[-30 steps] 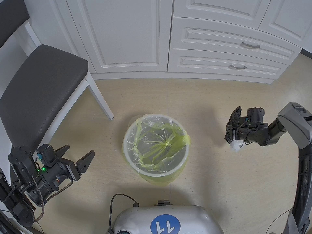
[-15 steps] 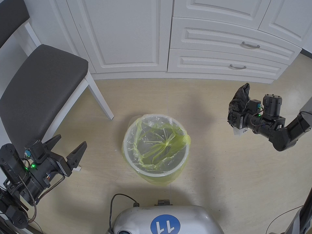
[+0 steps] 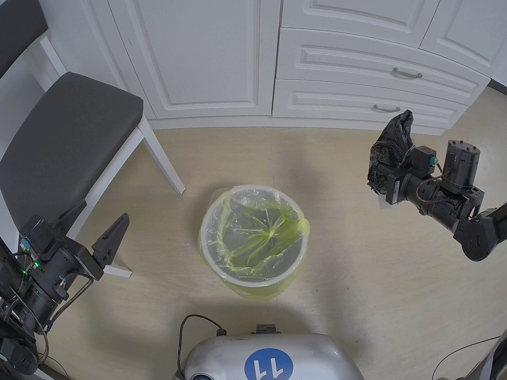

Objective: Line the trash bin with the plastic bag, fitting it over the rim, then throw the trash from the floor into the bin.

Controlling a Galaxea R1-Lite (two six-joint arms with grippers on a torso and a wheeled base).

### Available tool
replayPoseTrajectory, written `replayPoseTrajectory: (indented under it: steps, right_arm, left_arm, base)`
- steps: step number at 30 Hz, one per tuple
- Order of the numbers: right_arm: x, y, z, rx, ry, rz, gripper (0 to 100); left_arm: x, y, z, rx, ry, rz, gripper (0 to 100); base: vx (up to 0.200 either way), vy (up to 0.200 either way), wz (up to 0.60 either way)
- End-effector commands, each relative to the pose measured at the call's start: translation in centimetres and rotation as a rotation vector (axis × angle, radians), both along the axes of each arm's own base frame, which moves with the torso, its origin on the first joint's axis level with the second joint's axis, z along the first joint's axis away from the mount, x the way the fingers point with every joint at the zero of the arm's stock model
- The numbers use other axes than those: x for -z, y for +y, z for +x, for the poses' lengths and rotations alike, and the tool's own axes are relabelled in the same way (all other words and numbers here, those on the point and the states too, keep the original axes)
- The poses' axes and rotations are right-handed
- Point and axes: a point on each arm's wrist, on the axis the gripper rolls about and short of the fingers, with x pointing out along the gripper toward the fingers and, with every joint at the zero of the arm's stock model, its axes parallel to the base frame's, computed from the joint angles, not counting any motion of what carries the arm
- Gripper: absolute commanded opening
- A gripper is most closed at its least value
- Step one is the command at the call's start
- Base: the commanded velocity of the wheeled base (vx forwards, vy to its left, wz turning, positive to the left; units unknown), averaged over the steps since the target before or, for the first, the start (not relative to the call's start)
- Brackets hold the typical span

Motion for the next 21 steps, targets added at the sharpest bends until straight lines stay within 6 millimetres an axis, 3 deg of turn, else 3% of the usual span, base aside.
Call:
replayPoseTrajectory:
  steps: [1, 13, 21]
  right_arm:
    - [-1.2, 1.0, -1.3, -0.028, -0.043, 0.002, 0]
    - [-3.4, 2.4, -4.9, -0.103, -0.186, 0.045, 0]
    - [-2.6, 4.7, -6.7, -0.114, -0.297, -0.019, 0]
  left_arm:
    - [-0.4, 0.0, -0.3, 0.004, -0.02, -0.006, 100]
    - [-1.4, 0.0, 0.1, -0.006, -0.067, -0.021, 100]
    - [-2.2, 0.5, -0.2, -0.043, -0.115, -0.025, 100]
  base:
    - [0.0, 0.0, 0.0]
    - [0.0, 0.0, 0.0]
    - [0.0, 0.0, 0.0]
